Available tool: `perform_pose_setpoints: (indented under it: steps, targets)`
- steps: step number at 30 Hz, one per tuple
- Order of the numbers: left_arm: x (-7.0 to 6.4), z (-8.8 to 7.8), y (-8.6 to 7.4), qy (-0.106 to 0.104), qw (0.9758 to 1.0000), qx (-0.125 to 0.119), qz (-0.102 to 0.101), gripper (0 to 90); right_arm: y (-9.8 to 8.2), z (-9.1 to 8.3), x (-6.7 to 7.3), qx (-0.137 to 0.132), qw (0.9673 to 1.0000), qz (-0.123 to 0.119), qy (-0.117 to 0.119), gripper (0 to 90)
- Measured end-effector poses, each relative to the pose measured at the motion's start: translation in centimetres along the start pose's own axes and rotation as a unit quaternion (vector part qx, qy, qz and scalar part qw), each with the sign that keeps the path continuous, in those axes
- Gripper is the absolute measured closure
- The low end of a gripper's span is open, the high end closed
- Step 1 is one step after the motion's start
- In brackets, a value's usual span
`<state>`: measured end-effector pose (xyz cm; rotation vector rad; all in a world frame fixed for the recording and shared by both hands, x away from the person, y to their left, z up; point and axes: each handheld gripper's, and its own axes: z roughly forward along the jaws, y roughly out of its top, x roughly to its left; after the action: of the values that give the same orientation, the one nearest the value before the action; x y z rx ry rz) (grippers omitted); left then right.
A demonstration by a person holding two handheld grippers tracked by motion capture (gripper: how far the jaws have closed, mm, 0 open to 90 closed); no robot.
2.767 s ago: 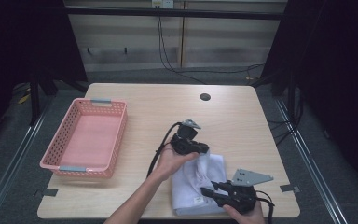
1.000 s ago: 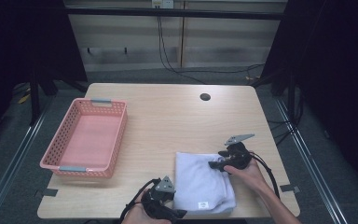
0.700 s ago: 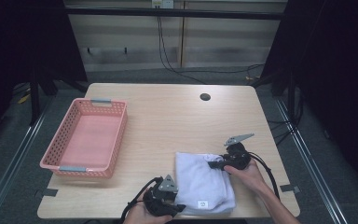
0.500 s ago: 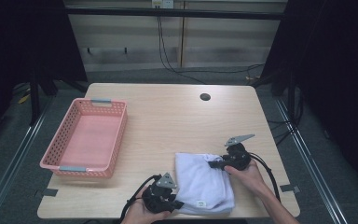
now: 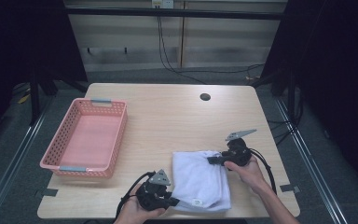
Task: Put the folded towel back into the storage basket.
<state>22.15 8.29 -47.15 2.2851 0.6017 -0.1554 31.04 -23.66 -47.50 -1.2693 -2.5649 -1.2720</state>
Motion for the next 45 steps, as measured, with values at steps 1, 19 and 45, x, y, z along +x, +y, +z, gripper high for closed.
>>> perform_pose_setpoints:
  steps: [1, 19, 45]
  targets:
    - [0.2, -0.4, 0.0, 0.000, 1.0000, -0.003, 0.000, 75.1, 0.2, -0.1, 0.1, -0.006, 1.0000, 0.004, 0.005, 70.4]
    - [2.3, -4.9, 1.5, 0.004, 0.9989, -0.044, -0.015, 75.2, 5.6, -0.3, 0.8, -0.028, 0.9993, 0.005, 0.022, 70.9]
    - [6.2, -13.3, 3.2, 0.046, 0.9954, -0.079, -0.029, 75.1, 15.4, 1.0, 3.1, -0.059, 0.9973, -0.015, 0.042, 71.2]
